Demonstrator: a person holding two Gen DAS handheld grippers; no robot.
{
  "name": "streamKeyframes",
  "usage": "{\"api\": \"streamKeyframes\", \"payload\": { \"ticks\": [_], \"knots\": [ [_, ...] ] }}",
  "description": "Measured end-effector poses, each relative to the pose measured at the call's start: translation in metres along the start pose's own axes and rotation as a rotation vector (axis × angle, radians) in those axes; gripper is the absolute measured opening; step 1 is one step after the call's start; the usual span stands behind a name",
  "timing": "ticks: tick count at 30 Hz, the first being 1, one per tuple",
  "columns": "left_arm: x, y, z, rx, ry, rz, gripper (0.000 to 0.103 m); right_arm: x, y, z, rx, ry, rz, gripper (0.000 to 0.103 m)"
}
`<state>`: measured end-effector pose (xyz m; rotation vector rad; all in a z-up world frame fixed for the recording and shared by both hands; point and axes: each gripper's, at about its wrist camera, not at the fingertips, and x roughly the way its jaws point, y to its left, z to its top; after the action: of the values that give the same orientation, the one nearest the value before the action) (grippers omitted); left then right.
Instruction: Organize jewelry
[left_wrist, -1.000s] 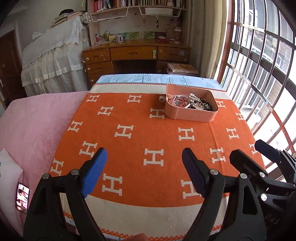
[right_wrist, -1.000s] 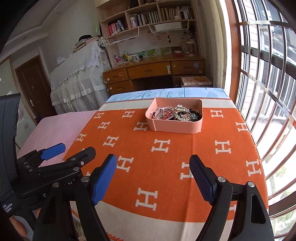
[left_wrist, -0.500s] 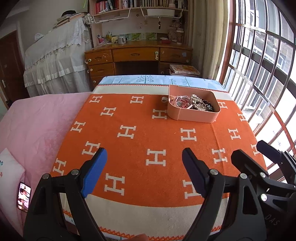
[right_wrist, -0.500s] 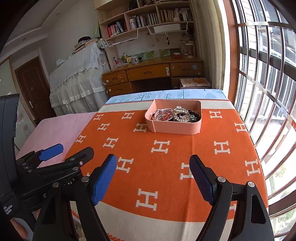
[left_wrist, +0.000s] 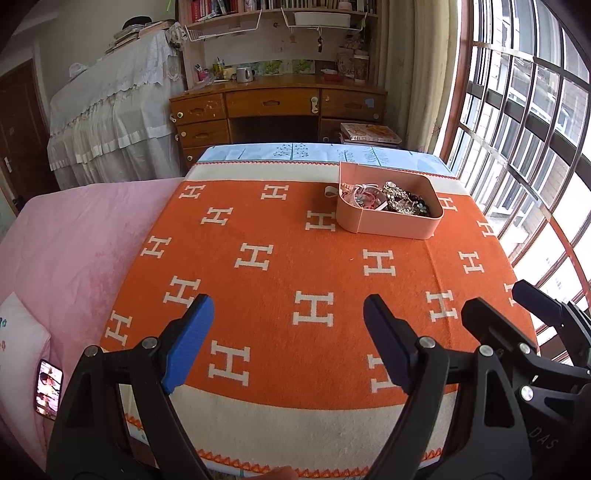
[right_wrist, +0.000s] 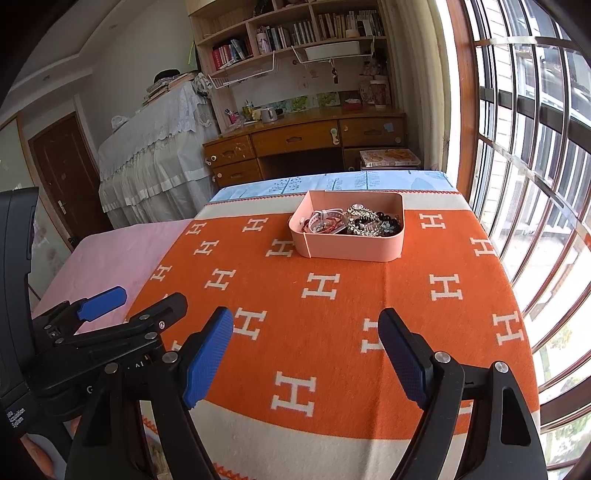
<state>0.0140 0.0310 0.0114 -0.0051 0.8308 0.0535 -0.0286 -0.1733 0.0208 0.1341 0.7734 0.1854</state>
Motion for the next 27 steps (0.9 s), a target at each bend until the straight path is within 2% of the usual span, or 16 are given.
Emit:
{"api": "streamKeyframes", "payload": {
  "ticks": [27],
  "knots": [
    [0.0048,-0.0005,-0.0045,-0.002,0.014,-0.004,0.081,0.0007,0.0003,0.0003,0.001,0.002,-0.001,0.082]
  ]
}}
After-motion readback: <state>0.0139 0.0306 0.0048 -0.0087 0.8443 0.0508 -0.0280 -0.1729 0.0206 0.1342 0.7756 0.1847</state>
